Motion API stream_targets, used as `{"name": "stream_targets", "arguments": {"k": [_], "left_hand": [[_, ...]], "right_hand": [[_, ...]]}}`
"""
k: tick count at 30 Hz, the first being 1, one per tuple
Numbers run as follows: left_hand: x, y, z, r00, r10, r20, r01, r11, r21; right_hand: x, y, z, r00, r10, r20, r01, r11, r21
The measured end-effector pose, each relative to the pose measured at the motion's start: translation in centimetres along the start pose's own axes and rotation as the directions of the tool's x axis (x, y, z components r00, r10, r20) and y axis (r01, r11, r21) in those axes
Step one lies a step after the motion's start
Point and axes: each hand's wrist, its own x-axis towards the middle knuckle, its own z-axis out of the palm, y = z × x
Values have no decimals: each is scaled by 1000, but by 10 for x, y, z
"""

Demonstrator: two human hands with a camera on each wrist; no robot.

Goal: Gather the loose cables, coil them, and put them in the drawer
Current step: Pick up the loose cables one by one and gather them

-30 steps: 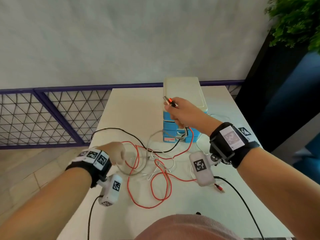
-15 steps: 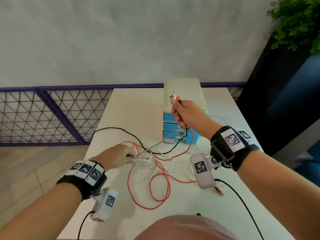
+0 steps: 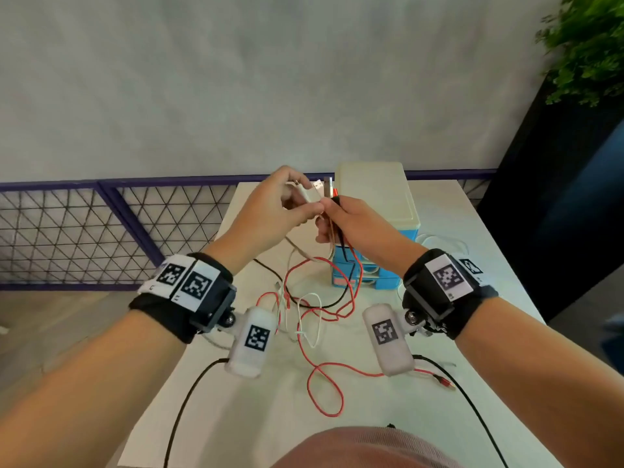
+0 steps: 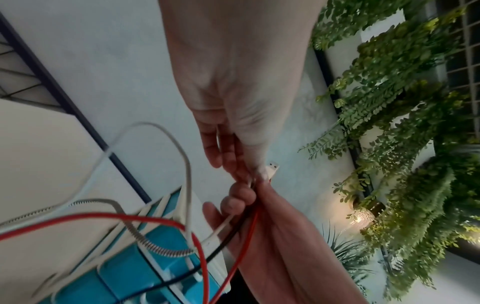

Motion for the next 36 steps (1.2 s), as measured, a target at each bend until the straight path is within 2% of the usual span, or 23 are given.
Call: {"name": "stream_targets", "arguments": {"k": [3,6,8,10,13,16,20,23,25,27,30,33,36], "left_hand": [[-3,-10,12,999,-41,-28,39,997,-61],[-14,-26,24,994,-103,40,100,992,70],[-27,-36,30,1000,-9,-29,15,975,222],[-38,-45,35,985,130,-116,-74,913,401],[-49,-52,44,979,190,-72,-123,838,532],[-54,-58,50,991,128,-35,-94,866,491],[-47,-59,47,997,-58,47,46,975,218],[-42,-58,41,994,-107,-32,110,989,100],[-41,-57,34,992,-105,-74,109,993,48],[-40,-58,26,994,-97,-41,100,992,78],[-36,-61,20,992,-98,75,79,971,224],[-31,-63,17,985,-118,125,73,946,317],[-28,-64,13,981,-139,133,75,911,405]], "right_hand": [[3,5,-1,999,-14,-42,8,991,-135],[5,13,-2,996,-14,-92,0,989,-150],[5,15,-4,991,-17,-131,2,994,-110],[6,15,-7,987,-9,-159,-3,997,-75],[8,13,-10,986,-16,-165,5,998,-61],[7,11,-9,989,-16,-147,7,998,-59],[6,11,-6,992,-19,-126,5,994,-108],[7,12,-9,991,-5,-133,-17,987,-160],[9,14,-12,993,24,-118,-43,986,-164],[11,17,-14,995,51,-87,-68,976,-206],[12,21,-13,996,75,-46,-85,948,-308],[11,21,-11,997,74,-12,-73,922,-381],[11,21,-10,998,67,-19,-70,937,-342]]}}
